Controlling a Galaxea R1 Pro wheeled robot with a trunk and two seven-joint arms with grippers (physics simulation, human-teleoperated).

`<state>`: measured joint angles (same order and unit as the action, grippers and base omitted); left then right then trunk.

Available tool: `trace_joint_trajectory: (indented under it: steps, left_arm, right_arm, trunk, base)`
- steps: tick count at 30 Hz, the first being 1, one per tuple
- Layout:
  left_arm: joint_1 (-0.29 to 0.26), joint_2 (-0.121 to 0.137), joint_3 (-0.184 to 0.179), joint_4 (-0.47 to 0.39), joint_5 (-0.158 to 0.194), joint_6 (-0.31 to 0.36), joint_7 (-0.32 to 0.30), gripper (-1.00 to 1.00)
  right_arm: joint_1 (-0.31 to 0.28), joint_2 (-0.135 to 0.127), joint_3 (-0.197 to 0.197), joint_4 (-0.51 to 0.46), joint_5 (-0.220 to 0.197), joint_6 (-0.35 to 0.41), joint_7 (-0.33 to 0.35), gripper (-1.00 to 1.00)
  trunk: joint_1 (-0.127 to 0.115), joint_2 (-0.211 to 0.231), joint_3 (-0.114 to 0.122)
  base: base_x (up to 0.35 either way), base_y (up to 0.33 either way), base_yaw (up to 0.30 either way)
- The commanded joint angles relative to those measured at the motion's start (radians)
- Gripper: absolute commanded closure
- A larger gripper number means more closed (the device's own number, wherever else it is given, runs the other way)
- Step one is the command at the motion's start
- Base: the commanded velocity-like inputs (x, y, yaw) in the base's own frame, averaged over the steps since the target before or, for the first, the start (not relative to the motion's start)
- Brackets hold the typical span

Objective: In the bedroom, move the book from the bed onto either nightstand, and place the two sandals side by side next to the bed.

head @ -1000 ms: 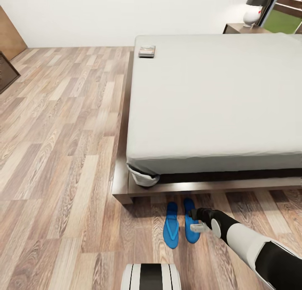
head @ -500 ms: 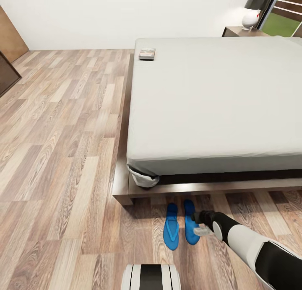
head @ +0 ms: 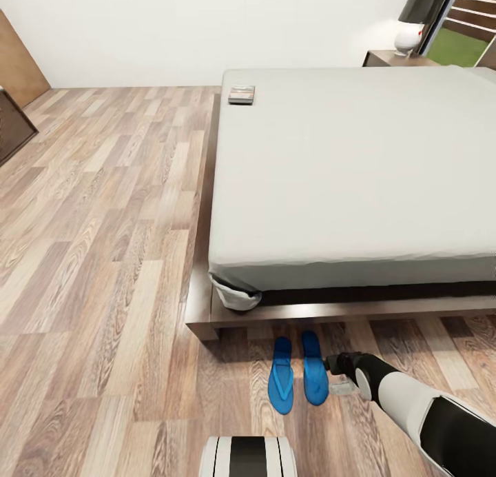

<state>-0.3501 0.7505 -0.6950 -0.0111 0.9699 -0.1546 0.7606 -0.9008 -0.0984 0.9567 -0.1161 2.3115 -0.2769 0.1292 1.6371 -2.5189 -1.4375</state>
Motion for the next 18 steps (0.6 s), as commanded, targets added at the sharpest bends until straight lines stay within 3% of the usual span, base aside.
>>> trace_joint_trajectory:
  steps: [1,5,12,18]
  left_arm:
    - [0.0,0.0,-0.006,-0.001,0.01,-0.005,0.002,-1.0]
    - [0.0,0.0,-0.006,-0.001,0.01,-0.005,0.002,-1.0]
    - [0.0,0.0,-0.006,-0.001,0.01,-0.004,0.002,-1.0]
    - [0.0,-0.001,-0.006,-0.001,0.007,-0.004,0.001,-1.0]
  right_arm:
    - [0.0,-0.003,0.007,0.0,0.004,-0.007,0.005,-1.0]
    - [0.0,-0.005,0.017,0.004,0.005,-0.007,0.005,-1.0]
    - [0.0,-0.007,0.026,0.007,0.005,-0.009,0.006,-1.0]
    - [0.0,-0.006,0.029,0.023,0.006,-0.011,0.006,-1.0]
  trunk:
    - [0.0,0.0,-0.001]
    - [0.0,0.0,-0.001]
    - [-0.003,0.001,0.026]
    - [-0.003,0.001,0.026]
  base:
    - [0.0,0.0,0.0]
    - [0.0,0.0,0.0]
    - [0.0,0.0,0.0]
    - [0.0,0.0,0.0]
